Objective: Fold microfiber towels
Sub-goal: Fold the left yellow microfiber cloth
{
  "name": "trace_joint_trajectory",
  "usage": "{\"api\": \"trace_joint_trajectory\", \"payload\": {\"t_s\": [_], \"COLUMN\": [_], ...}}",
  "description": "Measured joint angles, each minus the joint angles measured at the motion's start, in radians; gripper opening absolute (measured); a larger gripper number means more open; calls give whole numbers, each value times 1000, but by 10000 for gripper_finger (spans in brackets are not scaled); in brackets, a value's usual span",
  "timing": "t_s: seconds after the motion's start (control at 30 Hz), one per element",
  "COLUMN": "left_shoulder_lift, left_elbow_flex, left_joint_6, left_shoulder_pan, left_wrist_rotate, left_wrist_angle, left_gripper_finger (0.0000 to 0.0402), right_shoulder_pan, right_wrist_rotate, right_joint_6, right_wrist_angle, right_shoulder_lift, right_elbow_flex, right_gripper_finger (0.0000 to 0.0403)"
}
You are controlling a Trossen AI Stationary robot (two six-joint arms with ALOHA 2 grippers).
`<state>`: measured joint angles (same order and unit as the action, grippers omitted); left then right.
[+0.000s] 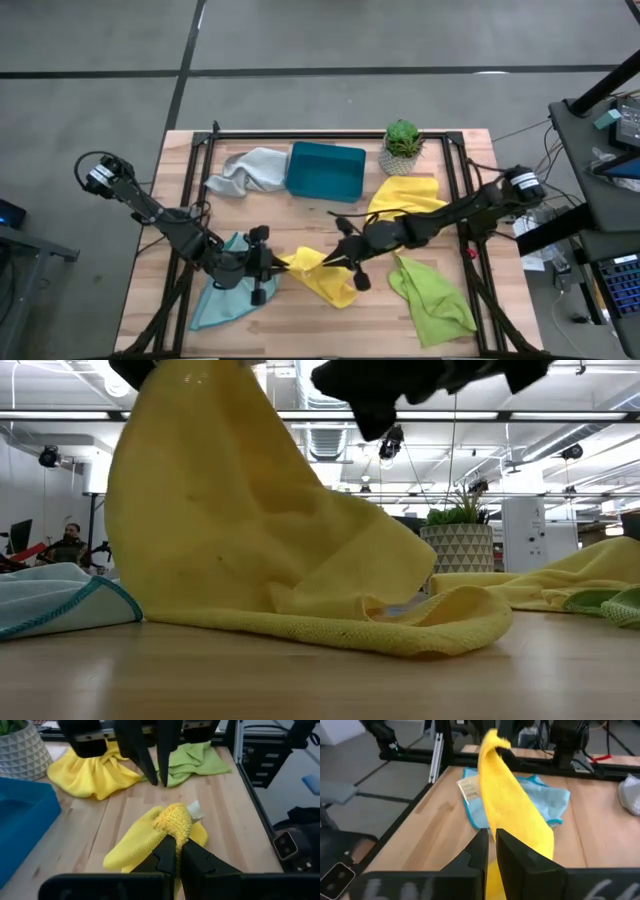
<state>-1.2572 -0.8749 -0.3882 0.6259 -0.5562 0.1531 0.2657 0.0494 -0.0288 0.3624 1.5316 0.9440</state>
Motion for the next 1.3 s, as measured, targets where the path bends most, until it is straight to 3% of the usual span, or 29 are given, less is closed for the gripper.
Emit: {"api": "trace_joint_trajectory", "payload": {"t_s": [0.2,0.4,0.6,0.73,0.87,1.13,1.3], "left_shoulder_lift": [3,12,16,18,18,39,60], "left_elbow_flex": [-6,-6,-9,-10,-10,-12,-7], "left_joint_6": [-7,-24,-25,-25,-25,-20,-8], "left_shoulder_pan": [19,19,20,20,20,20,19], "left_wrist_rotate": [-4,-10,-26,-26,-26,-28,-70], "left_wrist_angle": [-14,-15,-14,-14,-14,-14,-13], "left_gripper_finger": [0,0,0,0,0,0,0], "right_shoulder_pan": [0,-5,-8,-15,-24,-31,-31], "right_wrist_rotate": [1,-1,-26,-34,-61,-79,-79], "right_joint_6": [4,3,3,-1,7,53,67], "right_wrist_angle": [-209,-387,-447,-478,-481,-593,-670], "right_shoulder_lift": [69,133,178,205,218,191,151], "right_elbow_flex": [135,259,328,338,332,323,323], "right_gripper_finger": [43,96,153,164,137,20,12]}}
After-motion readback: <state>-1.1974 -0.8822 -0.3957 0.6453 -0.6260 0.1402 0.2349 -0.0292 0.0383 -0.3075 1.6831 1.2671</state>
